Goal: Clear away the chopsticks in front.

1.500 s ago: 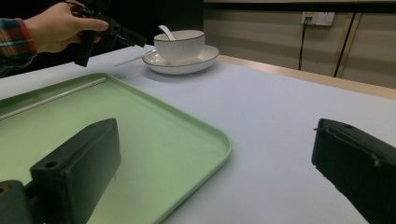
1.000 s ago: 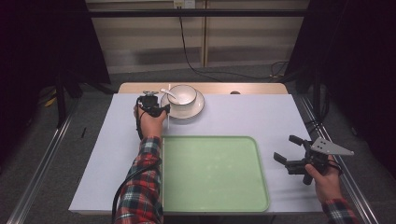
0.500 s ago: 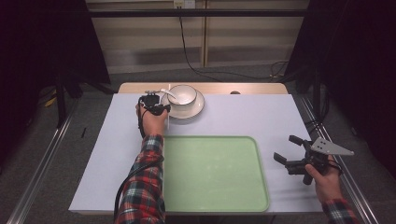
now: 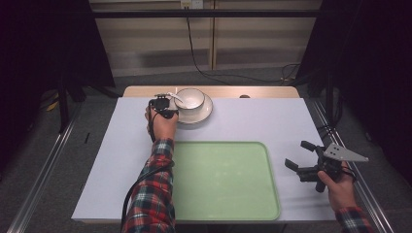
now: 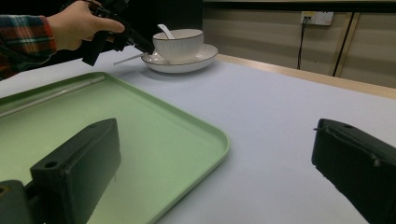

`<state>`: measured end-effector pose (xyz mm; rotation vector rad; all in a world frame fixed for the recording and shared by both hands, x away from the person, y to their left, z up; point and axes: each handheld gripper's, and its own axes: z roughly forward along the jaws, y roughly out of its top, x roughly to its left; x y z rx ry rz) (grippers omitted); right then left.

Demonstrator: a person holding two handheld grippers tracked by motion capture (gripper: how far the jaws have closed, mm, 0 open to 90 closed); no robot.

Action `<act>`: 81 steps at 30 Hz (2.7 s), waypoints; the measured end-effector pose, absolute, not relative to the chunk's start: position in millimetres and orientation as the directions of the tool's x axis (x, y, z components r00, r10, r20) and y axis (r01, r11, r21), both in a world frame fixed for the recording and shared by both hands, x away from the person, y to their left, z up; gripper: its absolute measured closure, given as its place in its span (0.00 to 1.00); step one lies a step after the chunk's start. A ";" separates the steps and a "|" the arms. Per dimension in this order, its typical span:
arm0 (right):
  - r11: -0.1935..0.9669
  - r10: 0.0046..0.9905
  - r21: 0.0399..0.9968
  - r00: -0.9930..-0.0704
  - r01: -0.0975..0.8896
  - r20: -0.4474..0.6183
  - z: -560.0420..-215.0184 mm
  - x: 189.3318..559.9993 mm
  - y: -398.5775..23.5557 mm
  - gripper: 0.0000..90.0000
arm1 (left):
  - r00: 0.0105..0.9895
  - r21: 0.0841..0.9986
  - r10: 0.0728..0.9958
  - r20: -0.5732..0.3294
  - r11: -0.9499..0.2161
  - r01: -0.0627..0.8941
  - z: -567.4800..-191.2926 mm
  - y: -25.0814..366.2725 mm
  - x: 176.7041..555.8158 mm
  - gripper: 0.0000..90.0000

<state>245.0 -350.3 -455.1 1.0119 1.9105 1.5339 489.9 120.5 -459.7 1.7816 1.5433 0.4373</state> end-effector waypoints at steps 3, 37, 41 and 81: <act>0.095 0.791 0.964 -0.607 0.247 0.077 -455.2 245.2 -350.2 0.01 | 0.219 0.699 0.955 -0.202 -0.016 0.715 -460.5 119.9 490.0 0.88; 0.103 0.789 0.965 -0.611 0.241 0.068 -454.8 245.0 -350.2 0.01 | 0.034 0.635 0.934 -0.357 0.216 0.742 -449.4 142.3 466.4 0.96; 0.097 0.792 0.967 -0.606 0.237 0.069 -454.8 244.9 -349.4 0.01 | 0.036 0.638 0.926 -0.375 0.229 0.736 -448.1 146.4 459.7 0.96; 0.095 0.792 0.967 -0.606 0.237 0.070 -454.4 244.5 -349.0 0.01 | 0.016 0.679 0.932 -0.362 0.252 0.689 -440.6 182.3 379.0 0.96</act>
